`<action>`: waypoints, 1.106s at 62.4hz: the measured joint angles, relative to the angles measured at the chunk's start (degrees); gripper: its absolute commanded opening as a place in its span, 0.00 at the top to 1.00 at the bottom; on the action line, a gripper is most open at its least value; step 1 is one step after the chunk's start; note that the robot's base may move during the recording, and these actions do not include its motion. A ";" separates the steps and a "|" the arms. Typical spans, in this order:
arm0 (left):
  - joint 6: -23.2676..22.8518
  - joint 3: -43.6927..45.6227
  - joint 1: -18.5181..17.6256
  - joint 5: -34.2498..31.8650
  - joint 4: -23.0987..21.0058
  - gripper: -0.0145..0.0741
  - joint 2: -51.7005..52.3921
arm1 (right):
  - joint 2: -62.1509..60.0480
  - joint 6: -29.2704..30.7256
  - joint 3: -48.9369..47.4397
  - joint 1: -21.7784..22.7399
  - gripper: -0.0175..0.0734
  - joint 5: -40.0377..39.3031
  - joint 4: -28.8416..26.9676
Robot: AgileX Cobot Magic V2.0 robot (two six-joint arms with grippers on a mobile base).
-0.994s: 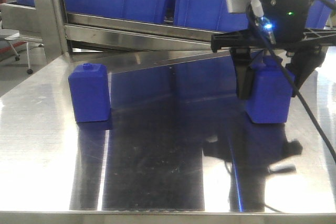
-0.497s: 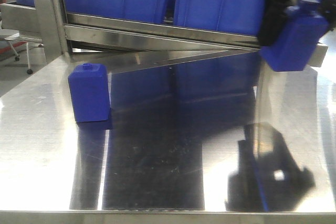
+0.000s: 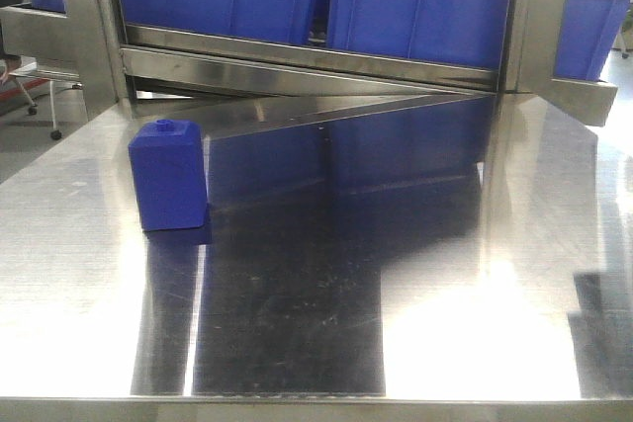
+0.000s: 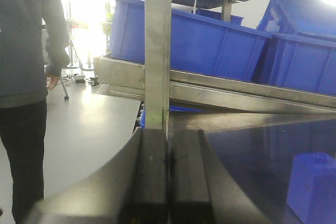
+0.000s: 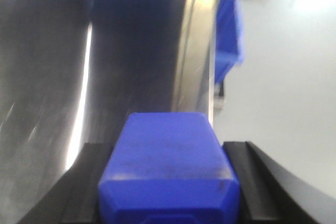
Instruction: Pick and sort blue part to right shelf
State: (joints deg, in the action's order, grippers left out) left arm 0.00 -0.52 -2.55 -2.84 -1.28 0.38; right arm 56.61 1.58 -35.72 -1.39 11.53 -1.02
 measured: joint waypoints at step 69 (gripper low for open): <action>0.00 0.00 0.00 0.00 0.00 0.70 0.00 | -40.45 0.13 14.74 0.26 0.32 -0.64 -0.04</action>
State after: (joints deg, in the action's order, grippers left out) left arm 0.00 -0.52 -2.55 -2.84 -1.28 0.38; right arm 16.16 1.71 -20.98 -1.14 10.89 -1.05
